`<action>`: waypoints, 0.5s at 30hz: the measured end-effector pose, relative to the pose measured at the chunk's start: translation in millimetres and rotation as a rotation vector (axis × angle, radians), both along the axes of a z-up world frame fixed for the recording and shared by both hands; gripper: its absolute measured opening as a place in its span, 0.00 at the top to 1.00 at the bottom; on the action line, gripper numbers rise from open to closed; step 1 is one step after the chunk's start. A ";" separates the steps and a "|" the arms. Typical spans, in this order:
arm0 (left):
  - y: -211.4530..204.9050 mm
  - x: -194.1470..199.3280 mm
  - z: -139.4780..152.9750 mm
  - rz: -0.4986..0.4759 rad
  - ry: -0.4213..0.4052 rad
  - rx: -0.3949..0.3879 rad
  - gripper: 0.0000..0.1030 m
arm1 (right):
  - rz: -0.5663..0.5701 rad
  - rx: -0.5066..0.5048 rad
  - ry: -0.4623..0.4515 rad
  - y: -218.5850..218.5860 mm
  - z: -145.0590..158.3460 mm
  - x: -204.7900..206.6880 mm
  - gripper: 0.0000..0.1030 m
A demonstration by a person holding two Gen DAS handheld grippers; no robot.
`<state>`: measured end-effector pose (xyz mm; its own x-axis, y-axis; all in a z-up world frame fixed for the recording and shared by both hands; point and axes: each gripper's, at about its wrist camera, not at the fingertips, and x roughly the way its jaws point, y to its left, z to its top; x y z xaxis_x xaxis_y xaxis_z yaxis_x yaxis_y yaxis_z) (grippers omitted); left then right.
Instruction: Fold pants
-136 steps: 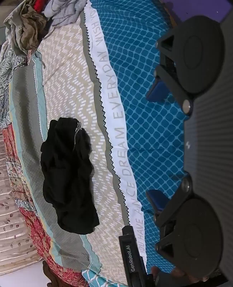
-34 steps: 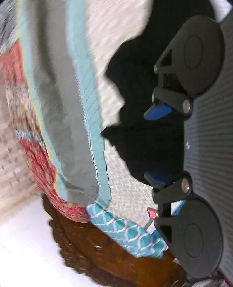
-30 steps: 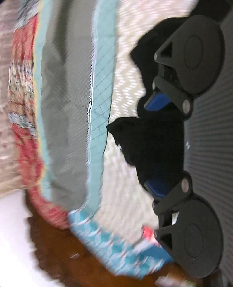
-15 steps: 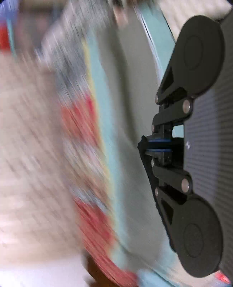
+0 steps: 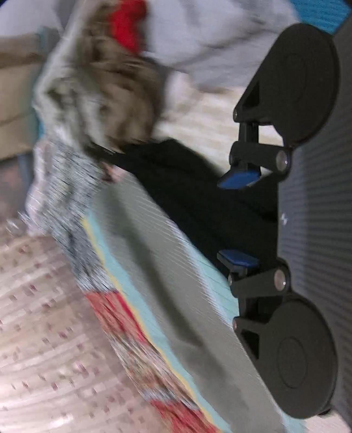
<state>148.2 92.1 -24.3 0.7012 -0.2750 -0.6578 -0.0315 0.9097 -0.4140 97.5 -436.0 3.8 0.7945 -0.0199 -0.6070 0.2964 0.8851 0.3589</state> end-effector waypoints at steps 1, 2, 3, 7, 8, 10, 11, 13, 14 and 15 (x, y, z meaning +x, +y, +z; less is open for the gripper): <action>-3.3 6.4 3.4 0.002 -0.019 0.032 0.10 | 0.029 0.016 0.010 5.1 -5.0 -9.3 0.49; -6.6 13.3 6.3 0.002 -0.030 0.052 0.07 | 0.051 0.040 0.015 10.5 -7.1 -19.5 0.48; -9.2 21.6 7.3 -0.003 -0.035 0.064 0.06 | 0.071 0.071 0.015 15.8 -7.9 -29.0 0.49; -23.0 49.8 -2.2 -0.021 -0.017 0.080 0.12 | 0.091 0.220 0.034 27.7 -22.3 -48.1 0.48; -27.4 54.7 -6.0 -0.037 -0.014 0.075 0.40 | 0.096 0.256 0.038 33.8 -28.6 -53.2 0.48; -31.9 64.1 -11.9 -0.058 -0.004 0.069 0.79 | 0.119 0.310 0.050 42.8 -33.4 -54.1 0.48; -30.1 66.3 -10.9 -0.046 0.001 0.045 0.82 | 0.140 0.324 0.063 48.2 -35.0 -51.3 0.48; -14.1 65.6 1.2 -0.004 -0.023 -0.054 0.84 | 0.170 0.322 0.084 57.5 -31.7 -43.6 0.48; -2.9 63.1 13.0 0.011 -0.056 -0.106 0.86 | 0.182 0.311 0.089 62.5 -31.1 -38.9 0.48; 9.4 57.8 28.3 0.024 -0.102 -0.145 0.86 | 0.190 0.304 0.090 66.3 -29.8 -34.2 0.48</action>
<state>206.0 101.5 4.0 0.7696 -0.3442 -0.5378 -0.0035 0.8400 -0.5426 63.2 -369.7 -26.0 0.7099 0.3149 -0.6300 0.1793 0.7842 0.5940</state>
